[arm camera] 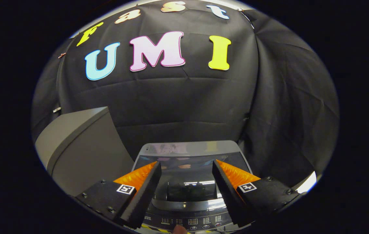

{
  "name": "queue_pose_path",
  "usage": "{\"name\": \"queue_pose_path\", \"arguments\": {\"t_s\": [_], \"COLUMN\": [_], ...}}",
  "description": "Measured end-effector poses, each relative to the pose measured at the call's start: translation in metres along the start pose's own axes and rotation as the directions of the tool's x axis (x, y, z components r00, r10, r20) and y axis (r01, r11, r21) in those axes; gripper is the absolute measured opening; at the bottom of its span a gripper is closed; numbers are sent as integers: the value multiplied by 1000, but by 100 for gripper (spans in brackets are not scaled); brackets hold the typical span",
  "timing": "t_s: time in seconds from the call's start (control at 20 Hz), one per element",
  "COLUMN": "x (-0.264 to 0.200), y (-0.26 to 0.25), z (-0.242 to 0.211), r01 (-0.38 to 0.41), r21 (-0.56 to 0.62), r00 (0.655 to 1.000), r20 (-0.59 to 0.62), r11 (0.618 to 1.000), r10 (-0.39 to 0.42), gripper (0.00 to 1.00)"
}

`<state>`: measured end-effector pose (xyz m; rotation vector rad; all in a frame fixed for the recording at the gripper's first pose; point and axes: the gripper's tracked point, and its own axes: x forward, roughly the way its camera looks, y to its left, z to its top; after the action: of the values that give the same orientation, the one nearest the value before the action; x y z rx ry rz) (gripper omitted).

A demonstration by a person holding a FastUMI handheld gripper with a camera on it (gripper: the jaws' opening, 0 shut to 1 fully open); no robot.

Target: Put the clothes into the washing machine and then close the washing machine lid.

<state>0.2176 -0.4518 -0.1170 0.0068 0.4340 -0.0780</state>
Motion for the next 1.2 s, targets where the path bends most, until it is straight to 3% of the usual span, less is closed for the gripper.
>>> {"name": "queue_pose_path", "arguments": {"t_s": [0.35, 0.7, 1.2], "x": [-30, -89, -143], "y": [24, 62, 80], "z": [90, 173, 229], "r01": [-31, -65, -110], "r21": [29, -14, 14], "r00": [985, 936, 867], "r20": [170, 346, 491], "r11": [999, 998, 994], "r10": [26, 66, 89], "gripper": [99, 99, 99]}}
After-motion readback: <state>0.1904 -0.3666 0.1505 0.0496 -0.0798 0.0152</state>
